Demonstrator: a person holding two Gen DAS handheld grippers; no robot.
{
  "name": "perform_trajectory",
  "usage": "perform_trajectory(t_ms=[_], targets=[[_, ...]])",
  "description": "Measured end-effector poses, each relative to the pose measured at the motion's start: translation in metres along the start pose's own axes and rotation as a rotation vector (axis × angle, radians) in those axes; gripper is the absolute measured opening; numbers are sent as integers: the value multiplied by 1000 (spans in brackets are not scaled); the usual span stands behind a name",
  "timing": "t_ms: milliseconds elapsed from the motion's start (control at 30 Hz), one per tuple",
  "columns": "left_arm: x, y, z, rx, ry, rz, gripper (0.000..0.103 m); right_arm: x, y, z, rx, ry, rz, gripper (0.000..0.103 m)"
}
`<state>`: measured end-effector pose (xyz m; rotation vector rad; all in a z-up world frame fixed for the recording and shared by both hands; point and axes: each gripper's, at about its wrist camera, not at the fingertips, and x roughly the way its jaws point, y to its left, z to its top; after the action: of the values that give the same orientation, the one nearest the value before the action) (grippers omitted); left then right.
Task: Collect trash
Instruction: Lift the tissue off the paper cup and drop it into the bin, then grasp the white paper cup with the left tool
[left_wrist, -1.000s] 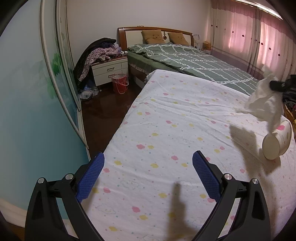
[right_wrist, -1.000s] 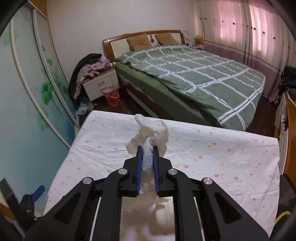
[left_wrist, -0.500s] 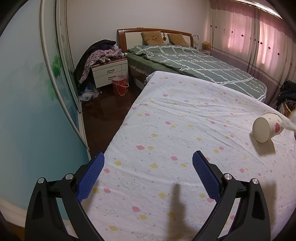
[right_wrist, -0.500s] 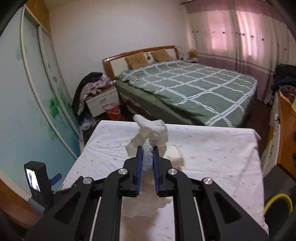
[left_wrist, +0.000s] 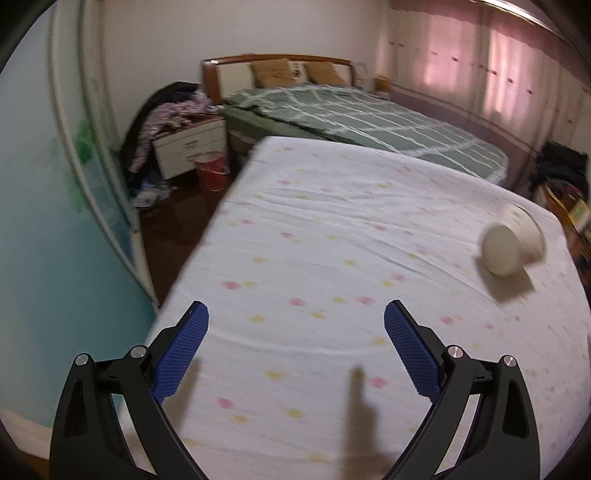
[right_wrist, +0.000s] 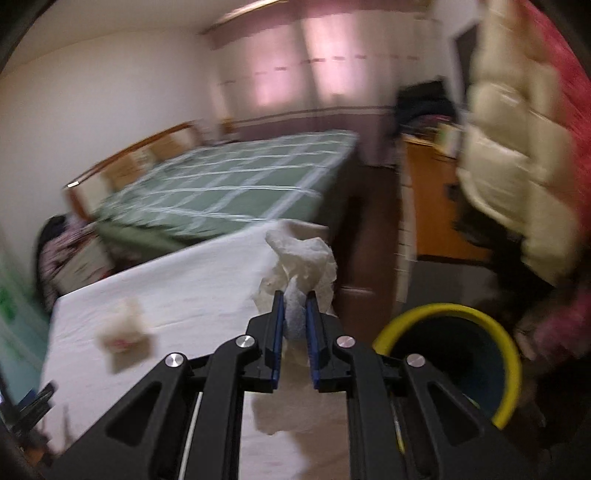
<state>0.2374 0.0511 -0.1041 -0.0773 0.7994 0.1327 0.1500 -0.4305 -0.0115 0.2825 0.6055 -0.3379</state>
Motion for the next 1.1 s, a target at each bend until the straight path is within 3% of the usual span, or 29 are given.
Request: perform_trajectory(t_ms=[233,267,367,533,767,1100], targets=[[-29,-52,19,184,-70,-126,95,34,-94,-20,138,75,-227,12],[-30,-60,24,208,-76,-139,95,39,-102,-23,153,84,-242,15],[-34,-80,30,252,-107,-153,95,46,-121,-31,198,82,-293,38],[-21,-106,40,264,-77,-197,95,40,-104,-44,201,25,-248,49],[8,-137,44,185,26,-229,95,42,-57,-66,74,2,-208,49],[17,-203,54,73,34,-184,98,41,-53,-66,84,2,-167,51]])
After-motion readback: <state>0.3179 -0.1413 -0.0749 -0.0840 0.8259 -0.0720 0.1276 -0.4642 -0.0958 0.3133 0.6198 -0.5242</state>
